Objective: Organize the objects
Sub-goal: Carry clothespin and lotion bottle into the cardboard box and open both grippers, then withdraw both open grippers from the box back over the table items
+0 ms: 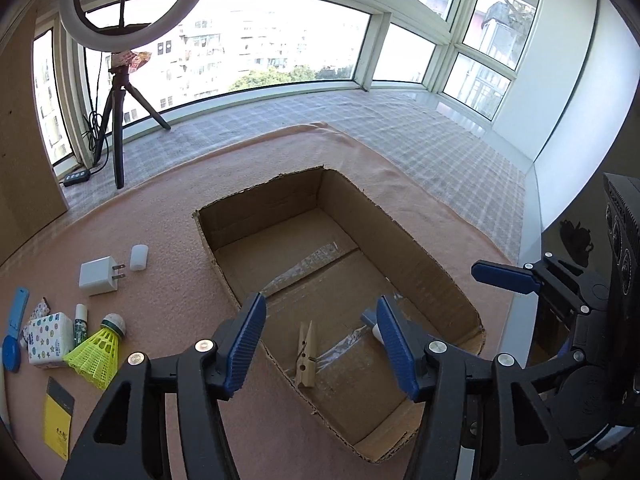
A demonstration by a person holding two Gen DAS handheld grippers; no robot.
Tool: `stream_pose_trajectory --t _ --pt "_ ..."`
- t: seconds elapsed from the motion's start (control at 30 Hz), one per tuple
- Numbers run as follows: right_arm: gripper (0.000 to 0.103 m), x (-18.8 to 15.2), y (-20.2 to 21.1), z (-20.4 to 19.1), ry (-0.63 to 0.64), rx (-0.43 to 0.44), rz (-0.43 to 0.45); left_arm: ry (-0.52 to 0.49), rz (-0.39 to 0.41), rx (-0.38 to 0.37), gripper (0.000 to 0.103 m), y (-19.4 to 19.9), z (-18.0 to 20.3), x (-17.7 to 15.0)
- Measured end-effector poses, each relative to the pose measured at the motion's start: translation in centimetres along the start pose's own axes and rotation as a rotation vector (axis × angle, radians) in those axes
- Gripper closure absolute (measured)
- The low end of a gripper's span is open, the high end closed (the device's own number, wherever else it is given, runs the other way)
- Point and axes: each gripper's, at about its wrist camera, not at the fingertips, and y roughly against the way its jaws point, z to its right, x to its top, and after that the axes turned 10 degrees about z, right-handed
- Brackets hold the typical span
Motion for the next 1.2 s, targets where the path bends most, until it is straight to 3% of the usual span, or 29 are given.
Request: stream_pose_trajectory --t 0.47,0.77,1.2 --pt "0.024 -0.2 0.8 -0.8 -0.03 0.001 -0.009 0.016 0.004 0.057 0.038 2.8 -2.1 -1.2" --pt "0.024 0.7 1.4 -3.5 -0.098 0.09 0.005 0.076 -0.004 0.175 0.038 8.2 -8.4 -4.2" --pt "0.024 1.5 0.6 -12.2 -0.037 0.204 -0.02 0.215 -0.022 0.343 0.038 16.1 -18.7 -9.9"
